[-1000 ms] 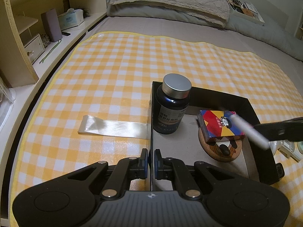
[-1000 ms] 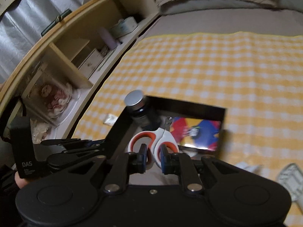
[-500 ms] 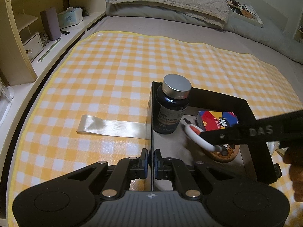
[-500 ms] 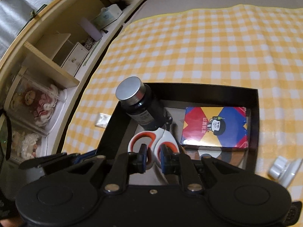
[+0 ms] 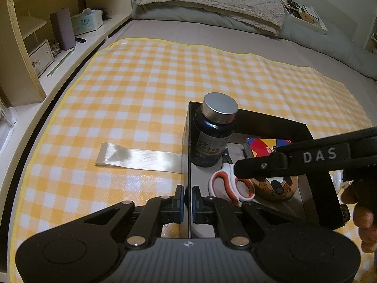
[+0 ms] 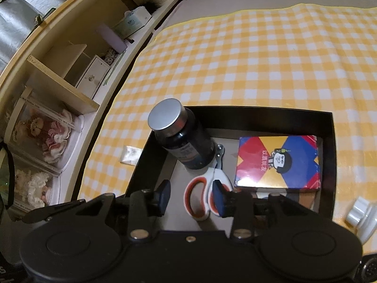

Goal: Organize rigid objects
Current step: 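Carry the scissors into the black box and open the right tool, then move the right tool to the grey plastic holder and grasp its stem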

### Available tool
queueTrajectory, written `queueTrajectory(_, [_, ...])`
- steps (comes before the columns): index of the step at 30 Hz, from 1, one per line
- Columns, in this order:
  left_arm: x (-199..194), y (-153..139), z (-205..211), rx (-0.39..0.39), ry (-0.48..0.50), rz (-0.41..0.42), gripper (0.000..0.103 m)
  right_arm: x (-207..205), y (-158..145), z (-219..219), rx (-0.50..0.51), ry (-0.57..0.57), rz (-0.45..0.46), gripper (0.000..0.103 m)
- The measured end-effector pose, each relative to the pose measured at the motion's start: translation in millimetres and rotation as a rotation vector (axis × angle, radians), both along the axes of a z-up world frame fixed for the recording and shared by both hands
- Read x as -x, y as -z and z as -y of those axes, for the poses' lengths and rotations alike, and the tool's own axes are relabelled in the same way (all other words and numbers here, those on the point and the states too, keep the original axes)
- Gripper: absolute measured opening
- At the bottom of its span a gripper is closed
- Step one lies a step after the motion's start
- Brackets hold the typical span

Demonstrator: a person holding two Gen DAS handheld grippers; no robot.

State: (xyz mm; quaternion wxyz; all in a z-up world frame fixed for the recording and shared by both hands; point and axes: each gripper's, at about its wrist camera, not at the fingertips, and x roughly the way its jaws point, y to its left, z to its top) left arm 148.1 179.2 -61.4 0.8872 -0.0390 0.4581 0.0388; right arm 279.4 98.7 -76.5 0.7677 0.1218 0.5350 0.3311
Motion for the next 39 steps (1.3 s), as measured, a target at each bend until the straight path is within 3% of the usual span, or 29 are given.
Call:
queueTrajectory(15, [-0.8,0.3,2.2,-0.004,-0.004,0.001,0.007,14.1,-11.9,7.5,0.036,-0.052,0.018,0.047])
queueTrajectory(26, [-1.8,-0.2,3.0,-0.010,-0.013,0.000,0.007,19.8,-52.3,48.1,0.047,-0.068,0.149,0.052])
queueTrajectory(33, [-2.7,-0.2,5.8,-0.033,-0.020,0.000,0.007,17.2,-67.1,85.8,0.073,-0.007,0.216,0.062])
queueTrajectory(37, [-1.6,-1.4,6.1,-0.034,-0.028,0.005,0.007,14.1,-73.0,107.3,0.103,0.043,0.254,0.080])
queueTrajectory(39, [-1.4,-2.2,6.7,-0.033,-0.038,0.006,0.007,13.4,-75.4,116.1,0.133,0.074,0.281,0.084])
